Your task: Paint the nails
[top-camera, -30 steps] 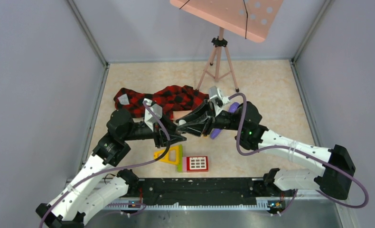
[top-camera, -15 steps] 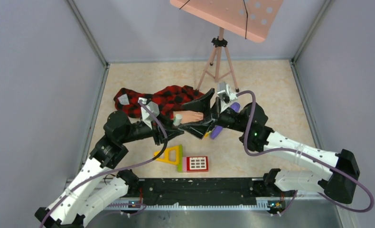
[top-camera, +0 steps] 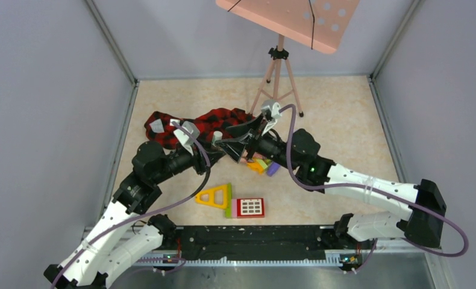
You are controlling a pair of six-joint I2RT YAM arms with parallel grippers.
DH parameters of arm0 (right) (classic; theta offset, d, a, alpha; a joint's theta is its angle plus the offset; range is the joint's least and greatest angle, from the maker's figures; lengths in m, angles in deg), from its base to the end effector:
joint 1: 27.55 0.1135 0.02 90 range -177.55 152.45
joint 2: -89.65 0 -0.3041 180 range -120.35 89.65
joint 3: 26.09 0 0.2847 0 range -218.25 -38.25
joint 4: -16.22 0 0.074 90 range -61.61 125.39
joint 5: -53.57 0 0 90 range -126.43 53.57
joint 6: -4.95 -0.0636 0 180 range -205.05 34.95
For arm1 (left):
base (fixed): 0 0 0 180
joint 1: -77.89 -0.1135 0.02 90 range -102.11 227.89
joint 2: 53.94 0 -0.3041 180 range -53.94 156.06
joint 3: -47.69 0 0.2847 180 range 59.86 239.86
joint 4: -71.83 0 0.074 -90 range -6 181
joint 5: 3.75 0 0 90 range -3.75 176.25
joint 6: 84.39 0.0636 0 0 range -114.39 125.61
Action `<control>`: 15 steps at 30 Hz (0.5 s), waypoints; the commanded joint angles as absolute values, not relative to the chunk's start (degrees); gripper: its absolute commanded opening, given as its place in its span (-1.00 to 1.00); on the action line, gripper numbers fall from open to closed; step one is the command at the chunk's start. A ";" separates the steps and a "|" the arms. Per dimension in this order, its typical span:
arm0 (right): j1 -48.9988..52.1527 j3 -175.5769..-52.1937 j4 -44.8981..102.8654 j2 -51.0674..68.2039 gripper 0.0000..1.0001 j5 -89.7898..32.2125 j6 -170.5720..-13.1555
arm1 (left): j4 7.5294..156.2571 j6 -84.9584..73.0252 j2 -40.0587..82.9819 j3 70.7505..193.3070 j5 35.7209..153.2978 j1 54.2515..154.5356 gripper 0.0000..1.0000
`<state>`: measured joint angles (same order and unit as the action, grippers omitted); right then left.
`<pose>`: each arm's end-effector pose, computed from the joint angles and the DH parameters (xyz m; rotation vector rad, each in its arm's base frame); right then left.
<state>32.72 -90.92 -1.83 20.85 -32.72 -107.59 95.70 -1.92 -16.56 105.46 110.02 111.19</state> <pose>0.1588 0.2863 0.4108 -0.5216 1.3417 1.2543 0.1340 -0.1187 0.3893 0.6942 1.5527 -0.8767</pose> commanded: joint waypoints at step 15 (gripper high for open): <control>34.81 -103.22 5.63 12.90 0.00 -35.23 -106.84 | 94.63 -1.43 -16.05 106.44 108.17 110.95 -1.00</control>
<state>33.86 -99.37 4.71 13.82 -35.33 -107.16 96.29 -1.74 -15.79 105.46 109.01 111.19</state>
